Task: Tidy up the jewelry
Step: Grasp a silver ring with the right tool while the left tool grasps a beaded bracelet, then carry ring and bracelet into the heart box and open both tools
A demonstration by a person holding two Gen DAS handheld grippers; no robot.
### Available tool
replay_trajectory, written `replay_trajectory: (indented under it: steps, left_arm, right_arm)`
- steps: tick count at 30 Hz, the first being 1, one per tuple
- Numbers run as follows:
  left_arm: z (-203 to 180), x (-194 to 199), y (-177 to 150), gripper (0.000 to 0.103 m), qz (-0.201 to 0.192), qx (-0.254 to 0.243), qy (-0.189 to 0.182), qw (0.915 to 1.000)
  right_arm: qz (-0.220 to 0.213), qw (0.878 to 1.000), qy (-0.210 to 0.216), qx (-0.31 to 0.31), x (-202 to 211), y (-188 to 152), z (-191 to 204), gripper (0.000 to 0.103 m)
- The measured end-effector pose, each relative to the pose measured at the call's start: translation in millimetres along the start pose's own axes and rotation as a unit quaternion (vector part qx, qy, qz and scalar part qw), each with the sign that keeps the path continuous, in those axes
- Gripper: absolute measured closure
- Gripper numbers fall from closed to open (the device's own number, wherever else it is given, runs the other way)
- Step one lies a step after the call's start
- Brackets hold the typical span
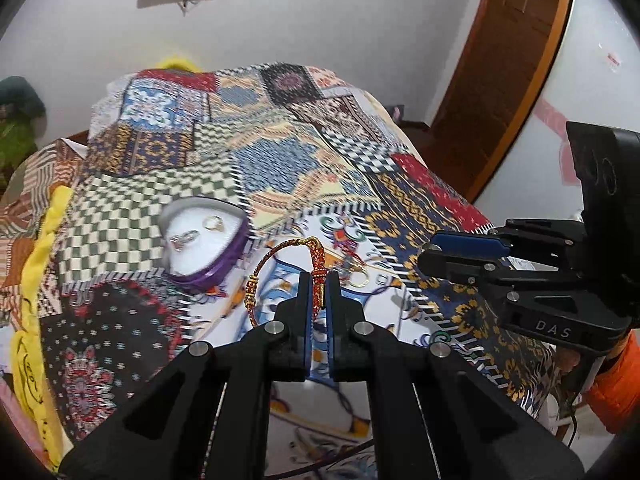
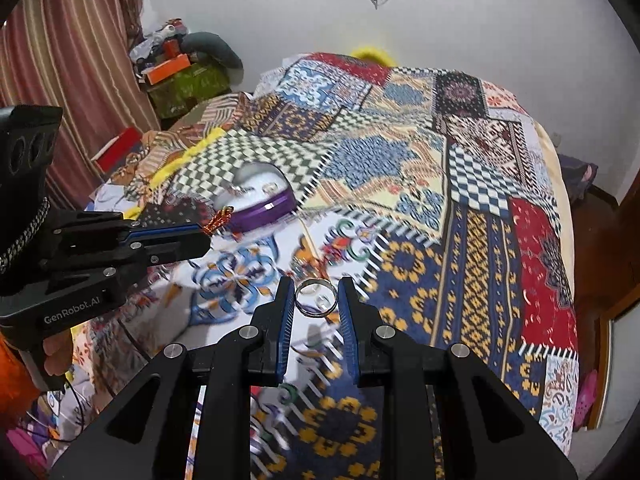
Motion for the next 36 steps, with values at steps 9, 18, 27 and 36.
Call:
replay_trajectory:
  steps: [9, 18, 27, 36]
  left_arm:
    - [30.6, 20.4, 11.4, 0.099, -0.029, 0.023, 0.025, 0.999]
    - [59.5, 19.7, 23.8, 0.099, -0.043, 0.034, 0.051, 0.9972]
    - [87.3, -11.1, 35.8, 0.099, -0.031, 0.045, 0.055, 0.997]
    - [97.4, -52.7, 39.5, 0.099, -0.002, 0.043, 0.047, 0.998]
  right_arm:
    - [-0.017, 1.0, 0.019, 0.016, -6.1, 25.8, 28.4, 0.083]
    - [-0.026, 0.999, 0.036, 0.024, -23.3, 53.8, 46.8, 0.083]
    - [-0.014, 0.999, 0.03, 0.036, -51.3, 75.8, 43.0, 0.083]
    - [0.015, 0.999, 0.028, 0.036, -81.7, 85.7, 32.3, 0.083]
Point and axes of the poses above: each gripper's, at about its wrist camera, not at the fingertips, and x roughly against the way its jaws point, z to its left, y to its top, the point moved 10 cm from there along -x, roughly the way its jaws point, and after that the axes turned 2 degrees about y, right-handed, at the moved point
